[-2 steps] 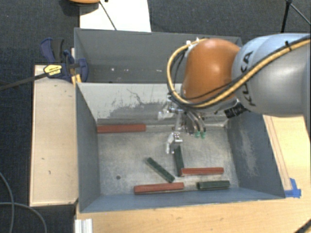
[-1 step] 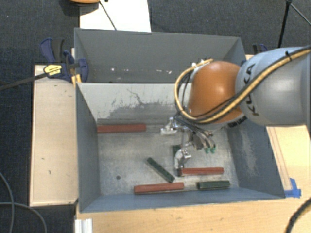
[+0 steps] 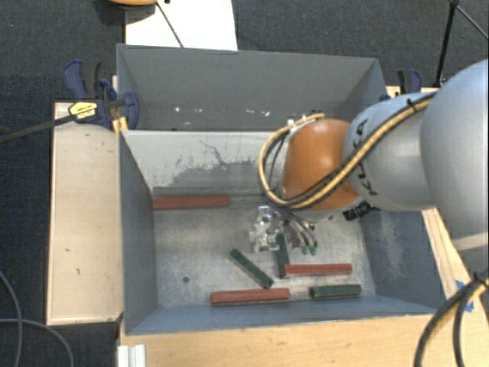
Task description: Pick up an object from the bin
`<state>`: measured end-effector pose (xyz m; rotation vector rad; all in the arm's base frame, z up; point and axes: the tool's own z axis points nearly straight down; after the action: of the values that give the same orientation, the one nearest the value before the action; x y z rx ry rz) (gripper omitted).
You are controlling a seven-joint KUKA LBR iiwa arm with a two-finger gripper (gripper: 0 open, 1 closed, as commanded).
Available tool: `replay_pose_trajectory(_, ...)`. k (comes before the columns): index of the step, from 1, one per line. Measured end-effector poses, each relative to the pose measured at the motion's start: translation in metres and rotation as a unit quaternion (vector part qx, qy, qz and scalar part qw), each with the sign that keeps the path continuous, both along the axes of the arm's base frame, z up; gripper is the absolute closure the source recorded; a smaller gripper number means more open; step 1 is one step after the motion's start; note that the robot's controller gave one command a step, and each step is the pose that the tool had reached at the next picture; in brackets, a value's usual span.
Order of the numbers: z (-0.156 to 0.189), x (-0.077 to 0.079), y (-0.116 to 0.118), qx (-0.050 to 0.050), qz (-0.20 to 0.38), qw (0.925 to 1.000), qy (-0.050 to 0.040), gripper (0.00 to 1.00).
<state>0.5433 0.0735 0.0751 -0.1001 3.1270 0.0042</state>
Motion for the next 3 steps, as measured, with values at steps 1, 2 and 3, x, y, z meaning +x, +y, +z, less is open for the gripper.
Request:
replay_pose_trajectory(1,-0.002,-0.002,0.0,0.0,-0.001,1.0,0.0026,0.0)
replay_pose_trajectory(2,-0.002,-0.002,0.0,0.0,-0.002,1.0,0.0026,0.0)
replay_pose_trajectory(3,0.01,-0.029,-0.05,-0.001,0.022,0.9997,0.0061,0.0)
